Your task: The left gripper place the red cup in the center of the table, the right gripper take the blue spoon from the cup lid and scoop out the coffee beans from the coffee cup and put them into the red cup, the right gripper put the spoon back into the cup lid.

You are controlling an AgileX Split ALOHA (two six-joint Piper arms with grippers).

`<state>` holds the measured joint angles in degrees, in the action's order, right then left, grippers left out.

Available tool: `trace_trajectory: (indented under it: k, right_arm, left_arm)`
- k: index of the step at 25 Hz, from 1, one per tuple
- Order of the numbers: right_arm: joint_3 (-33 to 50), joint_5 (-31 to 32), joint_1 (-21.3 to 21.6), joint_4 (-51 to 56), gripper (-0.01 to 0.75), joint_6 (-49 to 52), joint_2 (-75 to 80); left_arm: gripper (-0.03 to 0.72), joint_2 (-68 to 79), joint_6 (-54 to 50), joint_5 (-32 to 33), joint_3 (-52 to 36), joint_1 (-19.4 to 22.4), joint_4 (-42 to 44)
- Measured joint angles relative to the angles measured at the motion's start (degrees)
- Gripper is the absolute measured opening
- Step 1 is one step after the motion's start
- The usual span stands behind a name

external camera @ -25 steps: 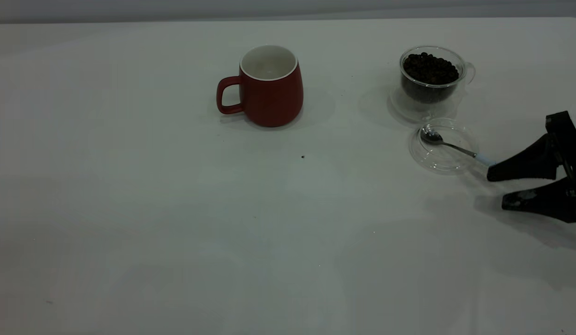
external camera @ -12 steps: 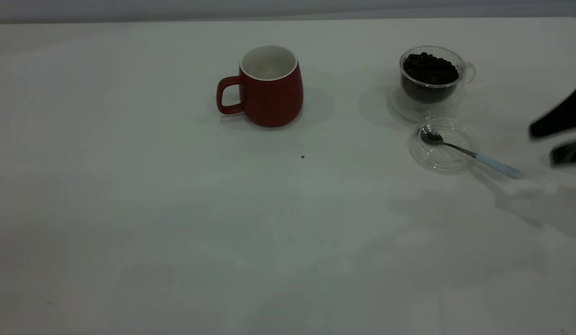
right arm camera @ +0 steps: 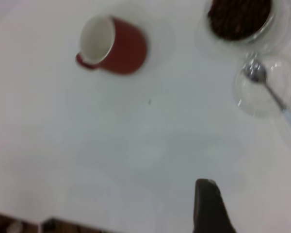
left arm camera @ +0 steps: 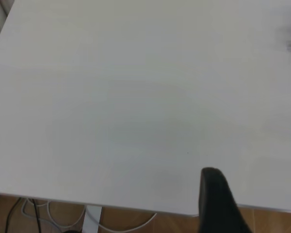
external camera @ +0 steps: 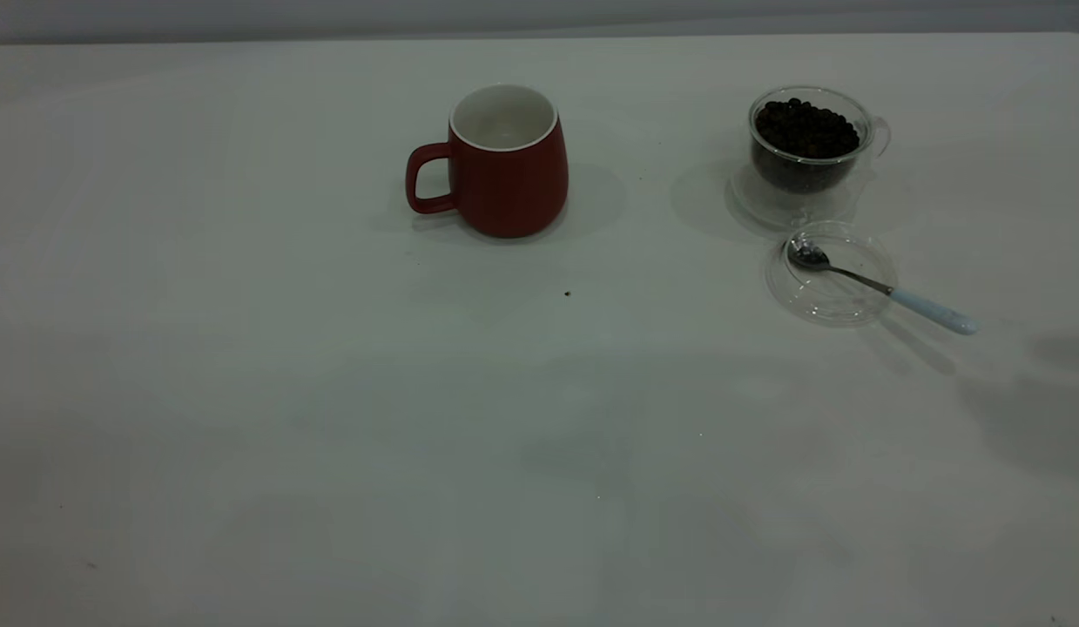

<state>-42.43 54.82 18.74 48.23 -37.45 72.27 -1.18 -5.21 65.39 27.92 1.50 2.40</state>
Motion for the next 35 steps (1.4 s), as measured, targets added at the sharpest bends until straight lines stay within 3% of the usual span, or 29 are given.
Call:
trace_trajectory:
  k: [5,11,14,22,28,35]
  right_arm:
    - [3.99,8.01,0.00,-13.46,0.478,12.56,-16.27]
    - [14.33,13.40,0.00,-29.00,0.478,26.98,-34.42]
    - [15.68,15.53,-0.75,-32.72,0.478,34.26,-41.06]
    - [14.62,15.85,-11.50,-36.60,0.469,35.94,-46.40]
    - [13.68,14.11,-18.77,-48.23,0.469,38.08,-47.41]
    - [14.39,11.11,-20.44,-52.36,0.469,39.52,-53.02]
  left_arm:
    - [0.445,0.00,0.00,0.00,0.00,0.00,0.00]
    - [0.445,0.00,0.00,0.00,0.00,0.00,0.00]
    - [0.445,0.00,0.00,0.00,0.00,0.00,0.00]
    - [0.445,0.00,0.00,0.00,0.00,0.00,0.00]
    - [0.445,0.00,0.14,0.00,0.00,0.00,0.00]
    - [0.445,0.00,0.09,0.00,0.00,0.00,0.00]
